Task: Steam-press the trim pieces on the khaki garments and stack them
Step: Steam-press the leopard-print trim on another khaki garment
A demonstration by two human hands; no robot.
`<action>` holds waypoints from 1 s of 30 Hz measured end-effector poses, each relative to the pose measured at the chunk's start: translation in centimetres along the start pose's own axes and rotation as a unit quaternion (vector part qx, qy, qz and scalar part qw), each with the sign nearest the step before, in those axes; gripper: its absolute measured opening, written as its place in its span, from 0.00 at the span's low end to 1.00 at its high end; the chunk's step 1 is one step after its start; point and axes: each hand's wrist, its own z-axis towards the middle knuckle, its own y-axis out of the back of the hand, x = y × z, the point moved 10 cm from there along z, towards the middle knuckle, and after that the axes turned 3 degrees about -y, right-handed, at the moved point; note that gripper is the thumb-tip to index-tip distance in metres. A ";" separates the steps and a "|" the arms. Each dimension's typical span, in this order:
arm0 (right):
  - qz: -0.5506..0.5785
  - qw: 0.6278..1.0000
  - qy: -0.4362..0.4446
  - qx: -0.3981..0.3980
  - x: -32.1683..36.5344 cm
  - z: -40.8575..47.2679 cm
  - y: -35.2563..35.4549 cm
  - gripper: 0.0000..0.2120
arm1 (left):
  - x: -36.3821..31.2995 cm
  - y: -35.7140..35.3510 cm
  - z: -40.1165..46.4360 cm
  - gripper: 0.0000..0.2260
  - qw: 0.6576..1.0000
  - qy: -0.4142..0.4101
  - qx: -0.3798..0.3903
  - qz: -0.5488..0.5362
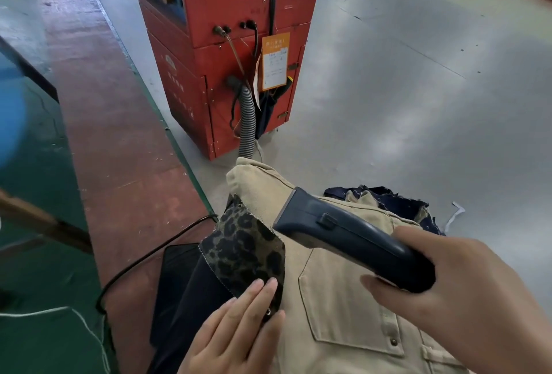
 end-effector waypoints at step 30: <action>-0.022 0.993 0.078 0.087 8.4 8.9 -2.1 0.08 | 0.2 0.2 -0.2 0.18 0.999 0.029 -0.028 0.011</action>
